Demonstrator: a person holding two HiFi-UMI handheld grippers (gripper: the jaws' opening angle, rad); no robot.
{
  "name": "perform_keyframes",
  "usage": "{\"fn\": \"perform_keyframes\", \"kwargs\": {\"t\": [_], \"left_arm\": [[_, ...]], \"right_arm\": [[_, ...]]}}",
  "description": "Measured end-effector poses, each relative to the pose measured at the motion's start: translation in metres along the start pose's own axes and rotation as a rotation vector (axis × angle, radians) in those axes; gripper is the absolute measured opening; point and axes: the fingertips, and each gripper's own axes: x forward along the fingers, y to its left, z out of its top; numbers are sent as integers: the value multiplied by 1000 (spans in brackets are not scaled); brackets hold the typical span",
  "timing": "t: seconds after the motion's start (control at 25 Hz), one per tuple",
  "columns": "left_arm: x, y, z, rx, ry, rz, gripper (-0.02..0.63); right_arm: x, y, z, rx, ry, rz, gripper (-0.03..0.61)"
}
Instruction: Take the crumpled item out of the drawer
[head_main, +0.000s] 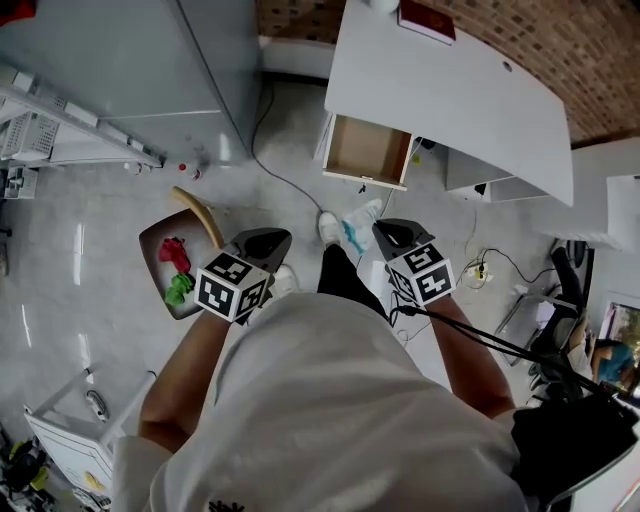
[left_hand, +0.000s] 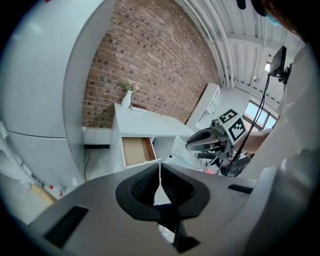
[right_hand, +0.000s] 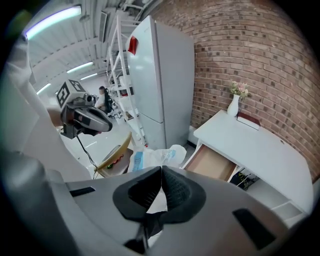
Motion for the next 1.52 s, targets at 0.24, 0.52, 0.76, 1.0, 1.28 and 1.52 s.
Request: {"fn": "perform_keyframes", "kwargs": {"t": [0.24,0.52,0.76,1.0,1.28,1.52], "left_arm": [[-13,1,-11,4,-6,-8,26],[-20,-2,-19,0,-9,-8,26],[-26,-4,-25,-5,-9,0,26],[-31,-1,-30,-12,-2,6,26],[-34,1,-33,-14,6,8,26],[-32,1,-34,-8,17,7,26]], "right_arm": [[-12,24,1,24,-30,-8,31],[-17,34,-1,39,-40,-5,31],[-22,40,1,29,-46,-2,29],[-24,43,3,20,-42,2,29],[-25,45,4,17,-43,4,29],[-25,45,3,26,-47,8,30]]}}
